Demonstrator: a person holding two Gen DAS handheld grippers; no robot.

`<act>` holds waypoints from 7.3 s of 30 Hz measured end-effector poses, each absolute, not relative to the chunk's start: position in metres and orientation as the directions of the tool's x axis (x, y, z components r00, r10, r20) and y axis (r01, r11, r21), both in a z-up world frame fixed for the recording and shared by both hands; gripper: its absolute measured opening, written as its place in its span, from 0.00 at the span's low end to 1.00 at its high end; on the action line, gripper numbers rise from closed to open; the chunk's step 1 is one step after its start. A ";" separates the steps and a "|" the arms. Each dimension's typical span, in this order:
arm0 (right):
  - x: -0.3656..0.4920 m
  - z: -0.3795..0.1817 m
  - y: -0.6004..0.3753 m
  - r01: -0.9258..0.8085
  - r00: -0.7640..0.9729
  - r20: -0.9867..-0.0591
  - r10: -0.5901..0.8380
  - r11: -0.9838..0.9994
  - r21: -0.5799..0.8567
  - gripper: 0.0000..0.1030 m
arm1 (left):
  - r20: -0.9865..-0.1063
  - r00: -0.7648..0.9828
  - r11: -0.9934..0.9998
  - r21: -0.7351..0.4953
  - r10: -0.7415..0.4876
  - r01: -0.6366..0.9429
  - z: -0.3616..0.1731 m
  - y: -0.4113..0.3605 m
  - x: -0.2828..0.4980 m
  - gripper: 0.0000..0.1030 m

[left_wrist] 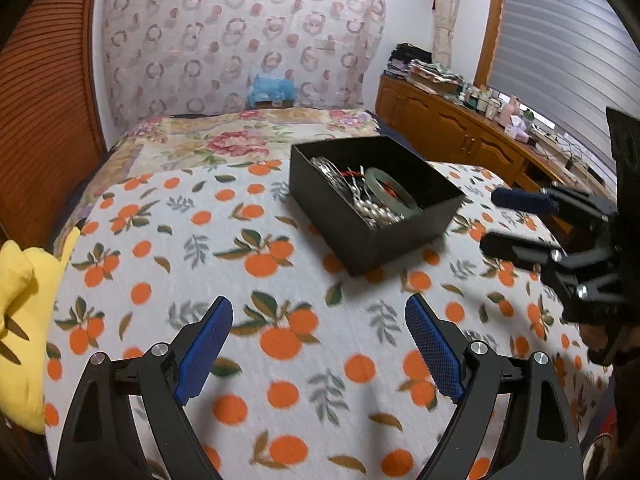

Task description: Organize jewelry

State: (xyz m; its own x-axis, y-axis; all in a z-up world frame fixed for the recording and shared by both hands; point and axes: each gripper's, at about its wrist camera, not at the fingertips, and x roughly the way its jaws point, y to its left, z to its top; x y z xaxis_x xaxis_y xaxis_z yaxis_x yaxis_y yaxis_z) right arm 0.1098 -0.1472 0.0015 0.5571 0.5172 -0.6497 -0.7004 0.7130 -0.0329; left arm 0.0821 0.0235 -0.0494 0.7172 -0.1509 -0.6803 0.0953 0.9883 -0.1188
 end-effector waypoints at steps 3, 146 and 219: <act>0.095 -0.010 -0.149 -0.700 0.533 -0.676 0.510 0.714 -0.013 0.51 | -0.677 0.720 0.988 -0.115 -0.152 0.100 -0.051 0.020 0.071 0.82; 0.193 0.006 -0.201 -0.541 0.637 -0.621 0.457 0.839 0.062 0.24 | -0.675 0.726 0.974 0.054 -0.128 0.222 -0.014 -0.052 0.235 0.18; 0.059 0.051 -0.217 -0.345 0.841 -0.411 0.352 0.934 0.094 0.97 | -0.503 0.865 0.998 -0.051 -0.002 -0.027 0.036 0.014 0.034 0.92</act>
State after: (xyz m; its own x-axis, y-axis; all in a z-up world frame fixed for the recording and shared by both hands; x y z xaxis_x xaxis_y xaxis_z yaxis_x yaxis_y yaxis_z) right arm 0.0594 -0.2169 0.0515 0.8411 0.3518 -0.4109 -0.3445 0.9340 0.0944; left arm 0.0335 0.0136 0.0357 0.8645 -0.0017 -0.5026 -0.0275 0.9983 -0.0508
